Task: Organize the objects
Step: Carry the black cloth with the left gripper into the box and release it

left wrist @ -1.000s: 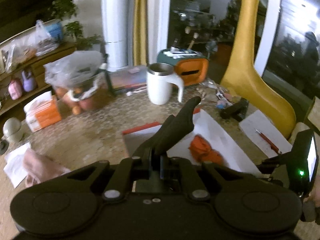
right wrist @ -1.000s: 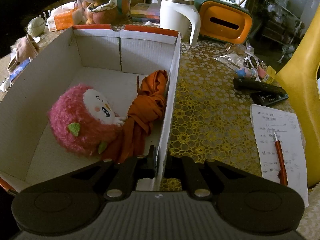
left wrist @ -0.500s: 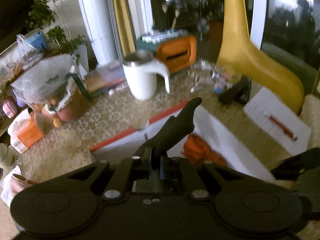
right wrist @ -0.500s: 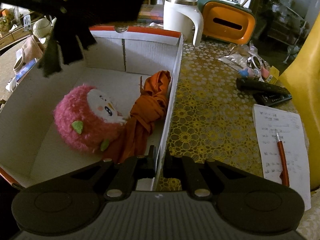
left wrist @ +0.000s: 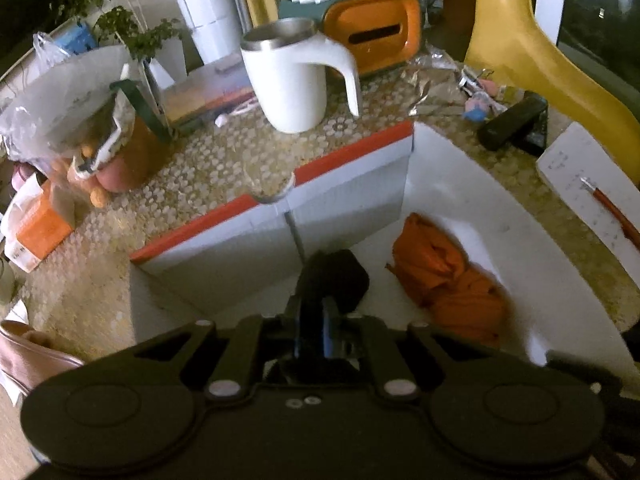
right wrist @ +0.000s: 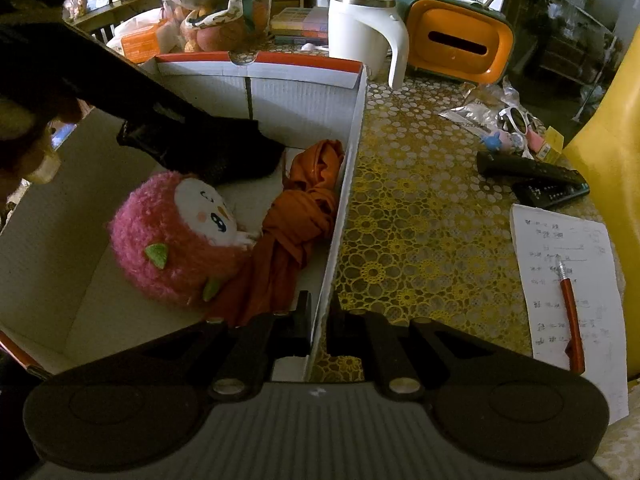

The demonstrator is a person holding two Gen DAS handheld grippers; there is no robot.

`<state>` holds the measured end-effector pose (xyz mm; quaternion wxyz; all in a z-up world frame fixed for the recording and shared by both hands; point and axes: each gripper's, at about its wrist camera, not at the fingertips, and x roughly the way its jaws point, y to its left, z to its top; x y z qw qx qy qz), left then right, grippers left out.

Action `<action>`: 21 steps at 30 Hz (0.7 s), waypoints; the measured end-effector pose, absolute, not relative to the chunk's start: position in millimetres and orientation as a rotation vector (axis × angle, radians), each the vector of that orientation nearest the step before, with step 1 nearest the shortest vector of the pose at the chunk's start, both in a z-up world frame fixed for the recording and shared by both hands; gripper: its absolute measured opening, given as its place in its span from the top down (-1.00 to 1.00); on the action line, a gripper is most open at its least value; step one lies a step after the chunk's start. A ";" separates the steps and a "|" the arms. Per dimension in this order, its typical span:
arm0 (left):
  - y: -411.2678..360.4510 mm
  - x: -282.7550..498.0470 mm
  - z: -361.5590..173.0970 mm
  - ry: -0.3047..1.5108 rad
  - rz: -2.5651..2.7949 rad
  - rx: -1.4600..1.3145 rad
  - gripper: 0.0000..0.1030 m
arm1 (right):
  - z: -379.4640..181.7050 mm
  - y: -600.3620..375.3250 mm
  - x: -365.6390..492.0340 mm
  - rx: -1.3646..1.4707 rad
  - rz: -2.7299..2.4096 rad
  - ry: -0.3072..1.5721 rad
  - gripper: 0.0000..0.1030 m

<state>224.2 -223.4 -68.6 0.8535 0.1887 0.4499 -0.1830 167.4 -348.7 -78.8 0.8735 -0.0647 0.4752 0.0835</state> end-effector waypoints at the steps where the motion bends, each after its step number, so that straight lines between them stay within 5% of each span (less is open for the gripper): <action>1: -224.0 225.7 -71.0 0.954 -0.382 0.392 0.84 | -78.9 -348.6 167.4 -0.136 0.176 0.992 0.88; 21: -193.5 210.0 -43.5 0.934 -0.411 0.273 0.75 | -80.0 -344.8 168.1 -0.144 0.154 1.005 0.88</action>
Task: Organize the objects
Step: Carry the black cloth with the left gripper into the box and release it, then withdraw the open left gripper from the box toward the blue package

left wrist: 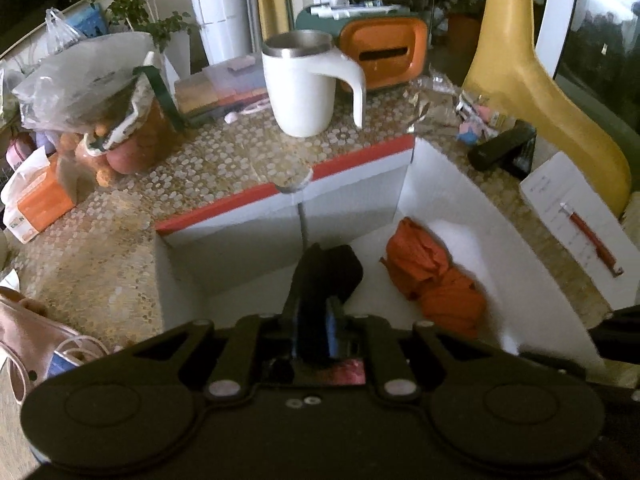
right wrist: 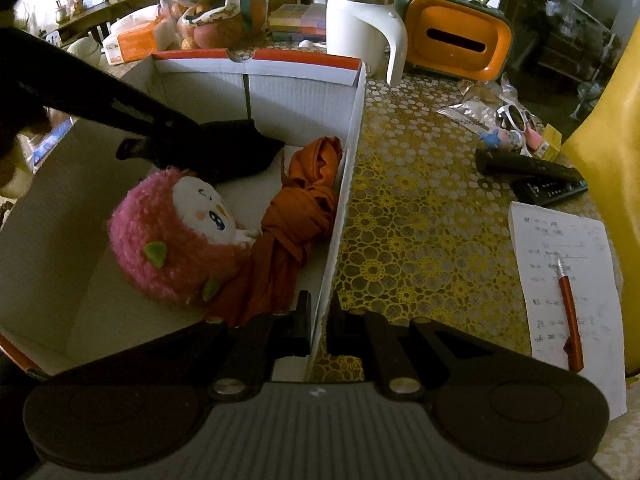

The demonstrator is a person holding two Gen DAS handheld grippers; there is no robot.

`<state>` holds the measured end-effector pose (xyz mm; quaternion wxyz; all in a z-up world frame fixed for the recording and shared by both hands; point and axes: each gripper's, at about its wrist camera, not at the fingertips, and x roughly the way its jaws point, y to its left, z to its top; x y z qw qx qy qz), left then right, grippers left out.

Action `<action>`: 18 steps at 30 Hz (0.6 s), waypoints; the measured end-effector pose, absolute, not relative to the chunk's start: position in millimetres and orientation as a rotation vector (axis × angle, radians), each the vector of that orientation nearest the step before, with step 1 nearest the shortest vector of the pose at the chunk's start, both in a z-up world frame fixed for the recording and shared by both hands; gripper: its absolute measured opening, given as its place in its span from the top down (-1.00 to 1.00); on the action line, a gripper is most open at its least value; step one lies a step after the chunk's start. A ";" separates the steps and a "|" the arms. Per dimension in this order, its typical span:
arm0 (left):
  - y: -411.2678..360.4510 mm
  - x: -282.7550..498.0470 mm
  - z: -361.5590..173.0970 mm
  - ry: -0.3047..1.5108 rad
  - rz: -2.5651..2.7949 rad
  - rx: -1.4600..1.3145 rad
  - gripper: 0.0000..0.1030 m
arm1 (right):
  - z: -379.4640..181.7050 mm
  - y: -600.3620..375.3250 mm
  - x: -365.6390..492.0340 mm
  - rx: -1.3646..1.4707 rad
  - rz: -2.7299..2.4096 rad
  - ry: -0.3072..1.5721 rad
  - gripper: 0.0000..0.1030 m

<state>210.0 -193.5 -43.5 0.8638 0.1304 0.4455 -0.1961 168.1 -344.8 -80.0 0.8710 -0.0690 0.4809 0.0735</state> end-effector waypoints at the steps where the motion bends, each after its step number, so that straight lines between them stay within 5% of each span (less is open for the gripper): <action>1: -190.5 208.1 -40.1 0.928 -0.415 0.265 0.75 | -80.5 -344.1 168.0 -0.150 0.152 1.006 0.88; 18: -108.4 181.3 14.5 0.834 -0.401 0.182 0.68 | -81.0 -339.3 169.1 -0.172 0.122 1.022 0.88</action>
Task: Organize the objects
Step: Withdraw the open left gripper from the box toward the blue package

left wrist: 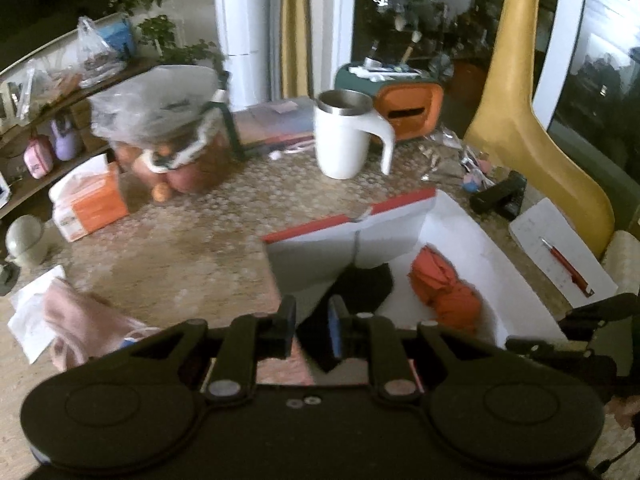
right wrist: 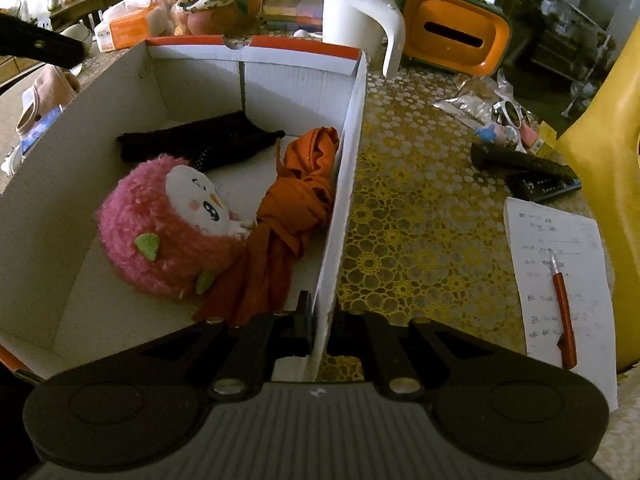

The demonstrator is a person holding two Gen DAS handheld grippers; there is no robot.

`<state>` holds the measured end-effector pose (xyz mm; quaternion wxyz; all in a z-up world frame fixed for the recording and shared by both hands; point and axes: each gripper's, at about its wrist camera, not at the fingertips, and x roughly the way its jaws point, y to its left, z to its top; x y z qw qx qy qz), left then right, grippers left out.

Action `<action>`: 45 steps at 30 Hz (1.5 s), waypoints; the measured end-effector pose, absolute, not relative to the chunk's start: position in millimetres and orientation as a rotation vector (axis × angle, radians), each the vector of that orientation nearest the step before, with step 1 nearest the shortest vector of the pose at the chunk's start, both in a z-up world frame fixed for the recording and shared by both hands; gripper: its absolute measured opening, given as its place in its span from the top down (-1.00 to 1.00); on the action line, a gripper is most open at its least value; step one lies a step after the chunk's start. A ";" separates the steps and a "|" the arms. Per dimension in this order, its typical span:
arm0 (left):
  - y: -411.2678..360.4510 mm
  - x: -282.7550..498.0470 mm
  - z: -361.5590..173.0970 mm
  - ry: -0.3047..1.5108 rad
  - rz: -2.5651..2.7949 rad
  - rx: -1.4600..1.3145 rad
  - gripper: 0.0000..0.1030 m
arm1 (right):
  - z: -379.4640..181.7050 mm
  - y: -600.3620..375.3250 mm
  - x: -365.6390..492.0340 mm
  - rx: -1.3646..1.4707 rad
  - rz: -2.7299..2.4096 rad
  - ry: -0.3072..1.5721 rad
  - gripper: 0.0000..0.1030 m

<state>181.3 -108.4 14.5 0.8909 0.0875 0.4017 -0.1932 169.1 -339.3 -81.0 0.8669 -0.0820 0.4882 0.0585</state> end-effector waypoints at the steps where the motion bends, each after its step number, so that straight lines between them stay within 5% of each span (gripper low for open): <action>1: -102.1 180.0 16.3 0.830 -0.394 0.178 0.68 | -79.5 -339.7 168.8 -0.169 0.123 1.019 0.88; 17: 2.2 159.8 7.1 0.834 -0.239 0.110 0.66 | -53.4 -343.2 156.9 -0.148 0.131 0.979 0.88; 37: 34.8 145.5 -48.2 0.861 -0.224 0.087 0.60 | -40.9 -337.8 151.1 -0.164 0.104 0.984 0.91; 42: 37.9 154.1 -58.8 0.860 -0.231 0.091 0.53 | -40.5 -338.3 151.4 -0.169 0.103 0.993 0.91; 45: 40.4 160.5 -62.9 0.851 -0.240 0.081 0.32 | -40.9 -337.2 152.6 -0.171 0.102 0.996 0.91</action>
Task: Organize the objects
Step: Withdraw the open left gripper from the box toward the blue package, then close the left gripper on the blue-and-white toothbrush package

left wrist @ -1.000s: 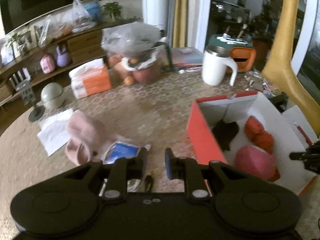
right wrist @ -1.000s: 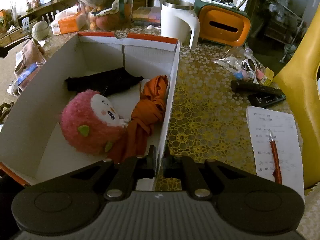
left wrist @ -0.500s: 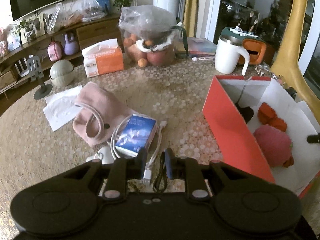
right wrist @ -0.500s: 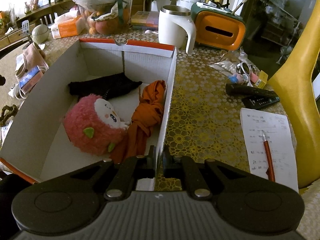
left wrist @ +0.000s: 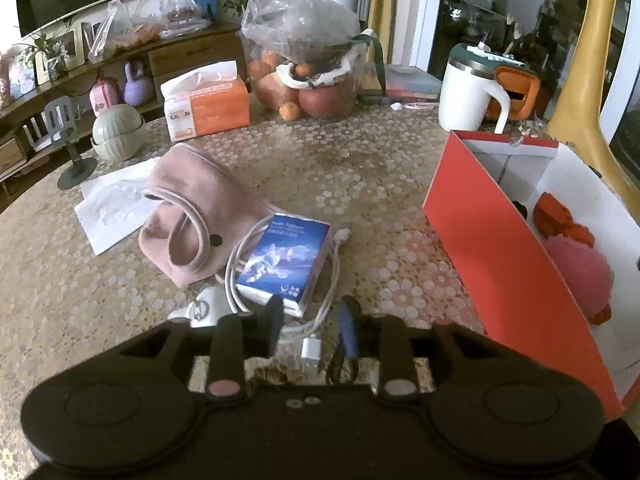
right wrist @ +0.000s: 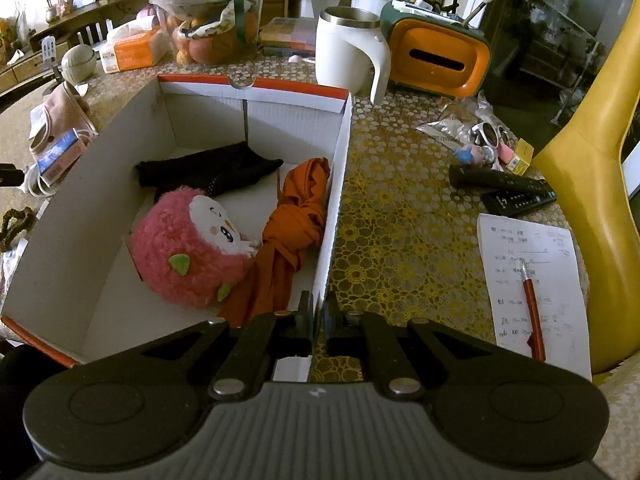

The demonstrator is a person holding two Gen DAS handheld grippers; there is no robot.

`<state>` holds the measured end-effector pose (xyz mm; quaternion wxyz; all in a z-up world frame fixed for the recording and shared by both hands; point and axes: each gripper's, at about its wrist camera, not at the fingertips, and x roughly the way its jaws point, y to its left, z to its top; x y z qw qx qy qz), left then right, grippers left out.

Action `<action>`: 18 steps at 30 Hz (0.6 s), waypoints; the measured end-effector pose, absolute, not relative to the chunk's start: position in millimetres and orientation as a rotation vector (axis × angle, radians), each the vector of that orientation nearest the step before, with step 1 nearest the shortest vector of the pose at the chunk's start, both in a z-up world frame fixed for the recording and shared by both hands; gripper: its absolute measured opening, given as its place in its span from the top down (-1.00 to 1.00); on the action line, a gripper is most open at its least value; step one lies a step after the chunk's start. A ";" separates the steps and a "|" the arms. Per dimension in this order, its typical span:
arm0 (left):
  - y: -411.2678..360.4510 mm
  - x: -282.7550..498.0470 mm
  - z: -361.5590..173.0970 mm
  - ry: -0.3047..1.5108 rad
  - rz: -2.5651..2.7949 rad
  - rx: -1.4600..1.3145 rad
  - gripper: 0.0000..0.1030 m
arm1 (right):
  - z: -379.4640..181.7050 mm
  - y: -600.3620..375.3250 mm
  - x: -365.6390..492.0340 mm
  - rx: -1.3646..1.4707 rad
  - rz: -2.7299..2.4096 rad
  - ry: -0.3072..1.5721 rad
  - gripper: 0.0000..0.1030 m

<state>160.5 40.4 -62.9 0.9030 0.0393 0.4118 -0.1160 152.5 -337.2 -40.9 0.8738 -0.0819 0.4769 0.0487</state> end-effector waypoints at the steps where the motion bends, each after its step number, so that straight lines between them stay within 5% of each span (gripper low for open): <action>1: 40.8 162.3 -63.6 0.848 -0.239 0.080 0.15 | -41.1 -337.5 153.1 -0.170 0.101 0.998 0.91; 8: 40.6 176.6 -63.8 0.771 -0.237 0.105 -0.73 | -42.3 -337.3 156.8 -0.173 0.104 1.014 0.91; 18: 31.6 207.1 -84.0 0.784 -0.295 0.140 -0.77 | -43.0 -338.0 158.8 -0.171 0.105 1.027 0.91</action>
